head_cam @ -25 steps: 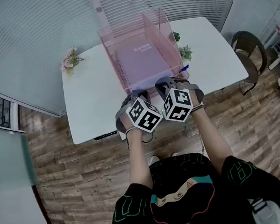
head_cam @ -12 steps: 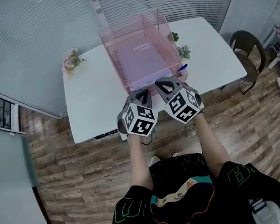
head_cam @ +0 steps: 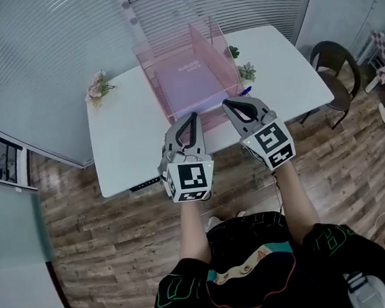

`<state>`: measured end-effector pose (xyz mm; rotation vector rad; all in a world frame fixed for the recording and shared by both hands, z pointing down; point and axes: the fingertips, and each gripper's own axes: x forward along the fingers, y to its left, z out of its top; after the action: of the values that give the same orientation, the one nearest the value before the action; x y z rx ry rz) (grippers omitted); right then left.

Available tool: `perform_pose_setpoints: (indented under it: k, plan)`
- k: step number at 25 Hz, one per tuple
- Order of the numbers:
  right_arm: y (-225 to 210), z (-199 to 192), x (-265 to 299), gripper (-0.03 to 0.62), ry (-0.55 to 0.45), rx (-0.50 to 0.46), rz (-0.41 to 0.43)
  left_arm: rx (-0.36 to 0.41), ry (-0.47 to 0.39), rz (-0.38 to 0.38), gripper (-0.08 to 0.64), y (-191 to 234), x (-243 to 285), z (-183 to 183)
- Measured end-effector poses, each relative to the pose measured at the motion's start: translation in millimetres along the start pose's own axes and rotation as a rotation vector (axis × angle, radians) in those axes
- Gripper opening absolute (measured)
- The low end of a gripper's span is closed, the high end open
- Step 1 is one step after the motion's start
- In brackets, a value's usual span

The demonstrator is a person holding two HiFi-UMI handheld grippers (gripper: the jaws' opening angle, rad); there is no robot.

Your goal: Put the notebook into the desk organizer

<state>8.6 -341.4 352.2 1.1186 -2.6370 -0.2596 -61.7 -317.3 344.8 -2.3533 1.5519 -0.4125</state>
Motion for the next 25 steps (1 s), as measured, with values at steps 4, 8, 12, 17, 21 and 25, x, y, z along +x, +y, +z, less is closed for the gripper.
perform_pose_setpoints:
  k: [4, 8, 12, 17, 21, 25]
  plan:
    - [-16, 9, -16, 0.003, -0.041, 0.070, -0.091, -0.058, -0.101, 0.093, -0.002, 12, -12, 20]
    - [-25, 7, -27, 0.003, -0.082, 0.173, -0.143, -0.187, -0.188, 0.155, -0.002, 17, -21, 23]
    - [-31, -2, -34, 0.003, -0.129, 0.316, -0.165, -0.303, -0.206, 0.224, -0.003, 23, -30, 10]
    - [-31, -17, -37, 0.003, -0.129, 0.417, -0.173, -0.370, -0.110, 0.258, -0.002, 23, -31, -19]
    - [-30, -22, -36, 0.003, -0.110, 0.410, -0.165, -0.390, -0.087, 0.254, -0.002, 20, -30, -26]
    - [-26, -24, -36, 0.003, -0.100, 0.395, -0.158, -0.409, -0.079, 0.242, -0.002, 15, -29, -29]
